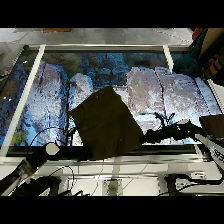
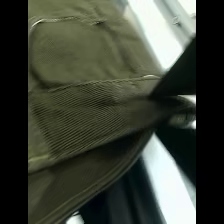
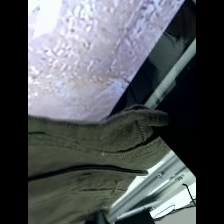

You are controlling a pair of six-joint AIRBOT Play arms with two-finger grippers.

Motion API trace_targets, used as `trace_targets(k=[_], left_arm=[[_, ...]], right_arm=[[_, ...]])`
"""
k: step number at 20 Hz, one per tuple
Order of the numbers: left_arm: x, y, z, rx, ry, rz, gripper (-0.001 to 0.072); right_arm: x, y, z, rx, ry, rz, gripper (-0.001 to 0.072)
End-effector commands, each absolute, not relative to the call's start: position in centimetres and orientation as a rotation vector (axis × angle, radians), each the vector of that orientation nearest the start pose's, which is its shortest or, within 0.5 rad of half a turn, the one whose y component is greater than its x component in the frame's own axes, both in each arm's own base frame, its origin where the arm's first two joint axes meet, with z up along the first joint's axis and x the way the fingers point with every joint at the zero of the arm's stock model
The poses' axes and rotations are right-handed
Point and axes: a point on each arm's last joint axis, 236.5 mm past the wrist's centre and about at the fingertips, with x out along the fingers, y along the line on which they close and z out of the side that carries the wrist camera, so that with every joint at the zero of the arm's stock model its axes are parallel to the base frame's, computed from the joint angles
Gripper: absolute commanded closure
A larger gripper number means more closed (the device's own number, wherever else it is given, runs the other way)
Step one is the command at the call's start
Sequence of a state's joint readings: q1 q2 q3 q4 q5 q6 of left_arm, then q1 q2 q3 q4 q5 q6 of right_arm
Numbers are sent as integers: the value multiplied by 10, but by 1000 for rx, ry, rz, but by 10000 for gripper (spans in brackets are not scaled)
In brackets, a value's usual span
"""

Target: Fold the clothes and pants, and hang the long-sleeved shirts on hangers.

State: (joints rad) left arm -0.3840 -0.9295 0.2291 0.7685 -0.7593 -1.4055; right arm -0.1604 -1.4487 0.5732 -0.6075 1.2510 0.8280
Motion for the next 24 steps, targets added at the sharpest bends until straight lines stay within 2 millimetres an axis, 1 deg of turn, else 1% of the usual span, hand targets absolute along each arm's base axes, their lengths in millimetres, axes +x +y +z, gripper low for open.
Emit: trace_targets(k=[1, 3, 5, 6, 7, 8, 9, 10, 11, 12, 13, 14, 16, 17, 19, 20, 21, 22, 23, 24], left_arm=[[165, -199, -114, -499, 1439, -463, 687], [170, -207, -97, -445, 1403, -559, 687], [186, -217, -61, -399, 1327, -658, 688], [200, -220, -35, -392, 1260, -690, 688], [217, -221, -7, -396, 1178, -706, 688], [236, -219, 28, -400, 1070, -714, 688], [253, -215, 63, -394, 963, -719, 688], [267, -208, 103, -372, 840, -725, 688], [275, -201, 140, -357, 735, -723, 689], [279, -194, 178, -345, 634, -720, 689], [278, -189, 211, -338, 548, -721, 689], [272, -186, 245, -331, 457, -729, 689], [254, -183, 303, -345, 293, -751, 689], [243, -181, 327, -370, 223, -764, 688], [218, -177, 367, -449, 95, -798, 689], [207, -174, 381, -474, 47, -808, 689], [195, -172, 395, -505, -1, -823, 689], [187, -168, 407, -533, -42, -829, 689], [182, -165, 414, -552, -69, -829, 690], [183, -163, 415, -574, -64, -824, 690]], right_arm=[[230, 155, -87, 766, 1557, 793, 693], [236, 155, -72, 739, 1519, 825, 694], [250, 153, -50, 678, 1430, 837, 694], [257, 154, -34, 654, 1372, 848, 694], [265, 156, -12, 630, 1294, 861, 694], [273, 158, 12, 609, 1211, 874, 694], [279, 161, 40, 585, 1116, 890, 694], [285, 164, 73, 556, 1009, 906, 694], [288, 167, 111, 532, 899, 920, 694], [288, 170, 148, 506, 790, 937, 694], [284, 173, 191, 476, 670, 950, 694], [276, 175, 231, 435, 557, 955, 694], [255, 173, 307, 330, 336, 915, 694], [238, 172, 346, 295, 224, 894, 694], [203, 170, 409, 250, 35, 859, 694], [188, 168, 431, 247, -34, 840, 694], [176, 166, 448, 265, -78, 818, 694], [172, 162, 456, 297, -85, 796, 694], [174, 159, 456, 332, -61, 773, 694], [184, 154, 448, 360, -19, 740, 694]])
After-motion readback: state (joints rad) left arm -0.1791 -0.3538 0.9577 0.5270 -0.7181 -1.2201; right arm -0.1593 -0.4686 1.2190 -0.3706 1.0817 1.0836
